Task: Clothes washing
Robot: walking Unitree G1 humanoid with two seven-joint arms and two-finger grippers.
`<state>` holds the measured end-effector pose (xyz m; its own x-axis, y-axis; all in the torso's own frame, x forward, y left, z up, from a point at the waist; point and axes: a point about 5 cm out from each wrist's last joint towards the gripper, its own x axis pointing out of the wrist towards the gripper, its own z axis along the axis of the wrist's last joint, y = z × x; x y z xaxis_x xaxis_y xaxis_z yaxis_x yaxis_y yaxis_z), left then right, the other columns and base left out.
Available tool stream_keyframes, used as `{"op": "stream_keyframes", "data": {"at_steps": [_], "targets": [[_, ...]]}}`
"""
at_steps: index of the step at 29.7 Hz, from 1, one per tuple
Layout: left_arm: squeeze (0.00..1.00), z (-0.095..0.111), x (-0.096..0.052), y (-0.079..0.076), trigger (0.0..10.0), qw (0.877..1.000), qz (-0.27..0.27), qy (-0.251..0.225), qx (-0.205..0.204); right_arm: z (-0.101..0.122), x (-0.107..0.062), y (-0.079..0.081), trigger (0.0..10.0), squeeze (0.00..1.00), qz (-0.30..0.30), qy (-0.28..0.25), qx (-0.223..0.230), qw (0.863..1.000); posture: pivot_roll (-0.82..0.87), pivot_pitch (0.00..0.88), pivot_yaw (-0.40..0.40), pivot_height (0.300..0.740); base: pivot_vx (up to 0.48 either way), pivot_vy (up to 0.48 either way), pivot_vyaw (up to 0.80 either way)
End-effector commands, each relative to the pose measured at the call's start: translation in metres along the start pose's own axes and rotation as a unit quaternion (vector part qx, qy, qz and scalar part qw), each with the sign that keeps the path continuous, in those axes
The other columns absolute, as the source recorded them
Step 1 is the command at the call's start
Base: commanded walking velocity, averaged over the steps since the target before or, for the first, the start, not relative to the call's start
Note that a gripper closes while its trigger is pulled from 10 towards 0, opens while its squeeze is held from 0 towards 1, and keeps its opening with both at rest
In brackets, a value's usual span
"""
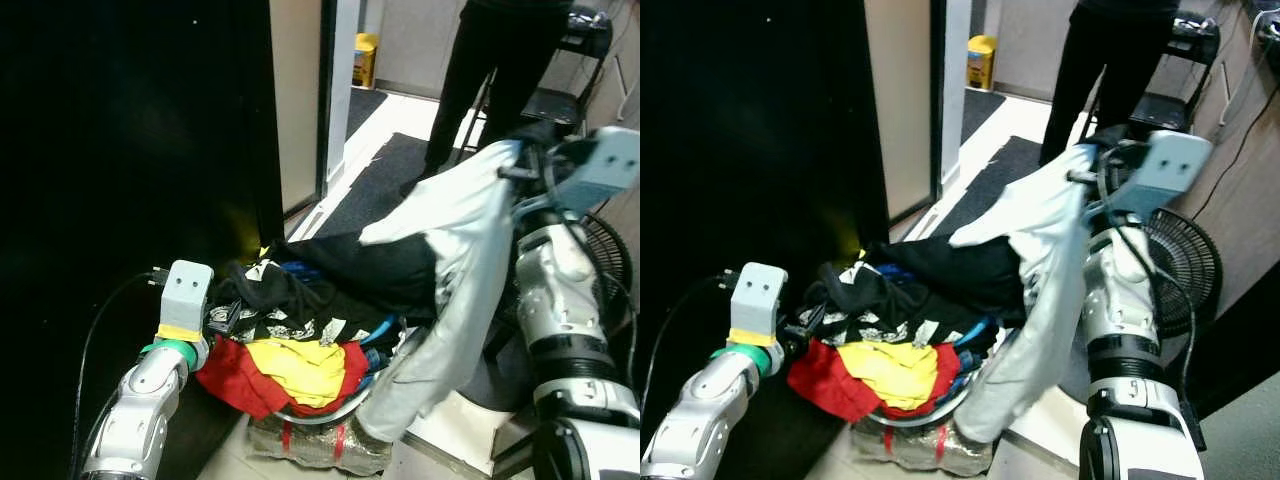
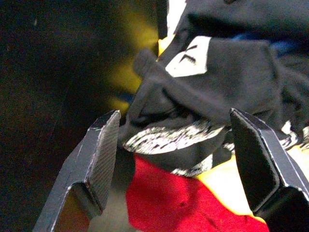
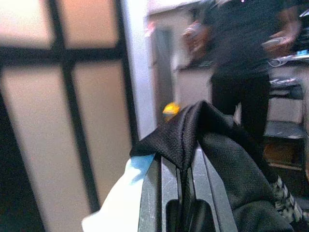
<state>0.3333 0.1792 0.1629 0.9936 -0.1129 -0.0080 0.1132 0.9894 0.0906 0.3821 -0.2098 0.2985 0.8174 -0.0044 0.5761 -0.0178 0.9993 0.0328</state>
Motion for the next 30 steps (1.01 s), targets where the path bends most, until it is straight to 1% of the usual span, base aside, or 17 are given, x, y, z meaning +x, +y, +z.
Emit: {"op": "stream_keyframes", "data": {"at_steps": [1,3,4,6,8,10,12,14,16,17,19,22,25,26,27,28,30], "targets": [[0.0,-0.005,-0.004,-0.001,10.0,1.0,0.001,0.009,-0.005,-0.015,-0.008,0.013,10.0,0.0,0.034,0.032,-0.022,0.999,-0.01,0.128,0.065,0.74,0.0,0.0,0.0],[0.0,-0.005,-0.005,-0.003,10.0,1.0,-0.001,0.008,-0.006,-0.034,-0.02,0.015,10.0,0.0,0.03,0.065,-0.039,0.997,-0.01,0.127,0.063,0.74,0.0,0.0,0.0],[0.0,-0.005,-0.005,-0.003,10.0,1.0,-0.001,0.008,-0.006,-0.034,-0.02,0.015,10.0,0.0,0.03,0.065,-0.039,0.997,-0.01,0.127,0.063,0.74,0.0,0.0,0.0],[0.0,-0.005,-0.005,-0.005,10.0,1.0,-0.004,0.008,-0.006,-0.051,-0.032,0.011,10.0,0.0,0.018,0.098,-0.054,0.994,-0.01,0.127,0.067,0.74,0.0,0.0,0.0],[0.0,-0.005,-0.005,-0.005,10.0,1.0,-0.004,0.008,-0.006,-0.051,-0.032,0.011,10.0,0.0,0.018,0.098,-0.054,0.994,-0.01,0.127,0.067,0.74,0.0,0.0,0.0],[0.0,-0.006,-0.006,-0.005,10.0,1.0,-0.006,0.011,-0.004,-0.067,-0.044,0.002,10.0,0.0,0.002,0.137,-0.077,0.988,-0.01,0.13,0.073,0.74,0.0,0.0,0.0],[0.0,-0.006,-0.006,-0.005,10.0,1.0,-0.008,0.012,-0.003,-0.073,-0.048,-0.001,10.0,0.0,0.005,0.151,-0.096,0.984,-0.01,0.13,0.078,0.74,0.0,0.0,0.0],[0.0,-0.007,-0.006,-0.005,10.0,1.0,-0.009,0.013,-0.002,-0.077,-0.05,-0.002,10.0,0.0,0.006,0.163,-0.103,0.981,-0.01,0.13,0.08,0.74,0.0,0.0,0.0],[0.0,-0.007,-0.006,-0.006,10.0,1.0,-0.011,0.014,-0.001,-0.075,-0.043,-0.008,10.0,0.0,-0.027,0.168,-0.088,0.981,-0.02,0.129,0.081,0.74,0.0,0.0,0.0],[0.0,-0.007,-0.006,-0.006,10.0,1.0,-0.011,0.014,-0.001,-0.075,-0.043,-0.008,10.0,0.0,-0.027,0.168,-0.088,0.981,-0.02,0.129,0.081,0.74,0.0,0.0,0.0],[0.0,-0.006,-0.006,-0.006,10.0,1.0,-0.013,0.015,0.0,-0.063,-0.029,-0.02,10.0,0.0,-0.066,0.155,-0.079,0.983,-0.01,0.129,0.083,0.74,0.0,0.0,0.0],[0.0,-0.006,-0.006,-0.007,10.0,1.0,-0.013,0.015,0.001,-0.058,-0.024,-0.025,10.0,0.0,-0.076,0.148,-0.079,0.983,-0.01,0.129,0.083,0.74,0.0,0.0,0.0],[0.0,-0.008,-0.009,-0.005,10.0,1.0,-0.01,0.017,0.001,-0.045,-0.014,-0.035,10.0,0.0,-0.086,0.135,-0.089,0.983,0.01,0.13,0.071,0.74,0.0,0.0,0.0],[0.0,-0.008,-0.009,-0.005,10.0,1.0,-0.01,0.017,0.001,-0.045,-0.014,-0.035,10.0,0.0,-0.086,0.135,-0.089,0.983,0.01,0.13,0.071,0.74,0.0,0.0,0.0],[0.0,-0.01,-0.013,-0.003,10.0,1.0,-0.004,0.019,0.001,-0.038,-0.006,-0.029,10.0,0.0,-0.051,0.124,-0.108,0.985,0.02,0.134,0.059,0.74,0.0,0.0,0.0],[0.0,-0.01,-0.013,-0.003,10.0,1.0,-0.004,0.019,0.001,-0.038,-0.006,-0.029,10.0,0.0,-0.051,0.124,-0.108,0.985,0.02,0.134,0.059,0.74,0.0,0.0,0.0],[0.0,-0.01,-0.015,-0.002,10.0,1.0,0.0,0.019,0.001,-0.038,-0.003,-0.015,10.0,0.0,-0.016,0.117,-0.115,0.986,0.02,0.135,0.053,0.74,0.0,0.0,0.0]]}}
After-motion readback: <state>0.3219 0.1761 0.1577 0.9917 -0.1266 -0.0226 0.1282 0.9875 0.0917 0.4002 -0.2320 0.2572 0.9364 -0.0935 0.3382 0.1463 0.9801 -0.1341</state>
